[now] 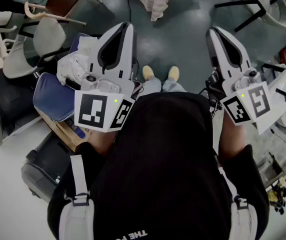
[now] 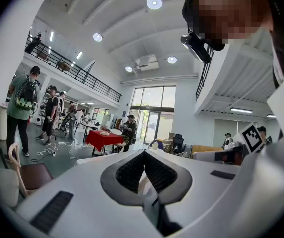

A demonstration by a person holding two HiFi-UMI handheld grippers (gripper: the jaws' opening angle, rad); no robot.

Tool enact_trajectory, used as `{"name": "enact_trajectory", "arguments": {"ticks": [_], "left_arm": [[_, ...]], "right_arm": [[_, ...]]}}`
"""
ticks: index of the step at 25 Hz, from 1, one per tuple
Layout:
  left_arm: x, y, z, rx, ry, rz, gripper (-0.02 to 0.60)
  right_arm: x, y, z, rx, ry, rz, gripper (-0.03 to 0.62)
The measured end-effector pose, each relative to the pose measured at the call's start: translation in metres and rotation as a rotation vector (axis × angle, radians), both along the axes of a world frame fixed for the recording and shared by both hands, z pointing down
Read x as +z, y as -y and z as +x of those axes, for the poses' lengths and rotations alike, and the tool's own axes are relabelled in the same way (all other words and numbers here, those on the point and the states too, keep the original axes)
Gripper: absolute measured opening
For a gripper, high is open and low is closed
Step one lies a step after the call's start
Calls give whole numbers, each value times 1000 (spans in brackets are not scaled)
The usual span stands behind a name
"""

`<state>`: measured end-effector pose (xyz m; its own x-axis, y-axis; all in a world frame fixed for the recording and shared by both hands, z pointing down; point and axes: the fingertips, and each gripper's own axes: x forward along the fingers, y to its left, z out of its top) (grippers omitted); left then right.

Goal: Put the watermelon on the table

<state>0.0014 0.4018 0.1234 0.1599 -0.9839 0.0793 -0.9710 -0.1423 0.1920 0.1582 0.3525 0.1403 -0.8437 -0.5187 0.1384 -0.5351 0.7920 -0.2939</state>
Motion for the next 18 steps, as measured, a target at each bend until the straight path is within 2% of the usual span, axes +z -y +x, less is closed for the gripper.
{"name": "enact_trajectory", "arguments": {"ticks": [3,8,12,18], "left_arm": [[-4,-3,-4,13,57,12,11],[-2,-5,-15,23,157,-12,11],[-1,-5,-32,11,112,-15,11],[-1,-10,-42,22,90,-11,11]], "right_arm": [[2,-4,-7,4,-19,5,18],[2,-10,-20,14,-21,6,18],[0,-16,-31,29,9,-6,18],[5,-28,-48,41,51,-60,14]]}}
